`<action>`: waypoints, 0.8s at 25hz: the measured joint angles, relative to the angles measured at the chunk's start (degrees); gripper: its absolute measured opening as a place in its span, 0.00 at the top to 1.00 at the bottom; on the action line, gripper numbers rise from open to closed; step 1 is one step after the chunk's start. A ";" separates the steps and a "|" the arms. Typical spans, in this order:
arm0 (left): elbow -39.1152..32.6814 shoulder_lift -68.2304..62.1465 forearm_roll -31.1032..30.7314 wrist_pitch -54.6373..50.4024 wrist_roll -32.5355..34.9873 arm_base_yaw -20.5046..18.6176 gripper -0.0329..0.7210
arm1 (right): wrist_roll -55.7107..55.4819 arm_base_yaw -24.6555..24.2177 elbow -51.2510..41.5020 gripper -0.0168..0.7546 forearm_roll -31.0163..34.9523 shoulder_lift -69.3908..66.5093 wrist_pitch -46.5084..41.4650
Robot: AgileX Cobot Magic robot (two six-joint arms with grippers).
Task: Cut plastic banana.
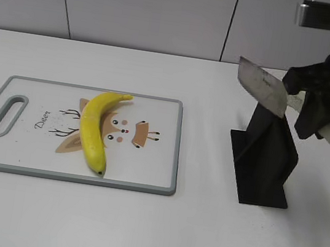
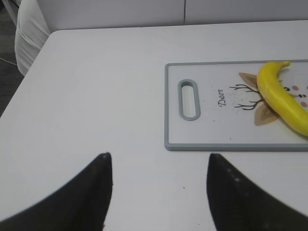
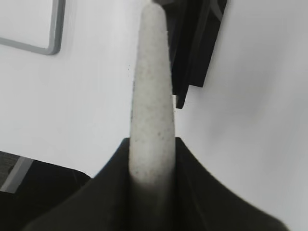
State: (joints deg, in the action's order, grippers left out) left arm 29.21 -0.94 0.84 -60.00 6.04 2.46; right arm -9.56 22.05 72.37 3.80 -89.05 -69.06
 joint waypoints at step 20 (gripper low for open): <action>13.82 -27.24 3.48 8.67 11.23 -0.06 0.18 | 54.07 0.00 4.24 0.74 8.72 0.26 5.85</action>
State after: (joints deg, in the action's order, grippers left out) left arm 43.02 -28.18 4.32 -51.33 17.27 2.41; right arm 44.51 22.05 76.61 12.53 -88.79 -63.21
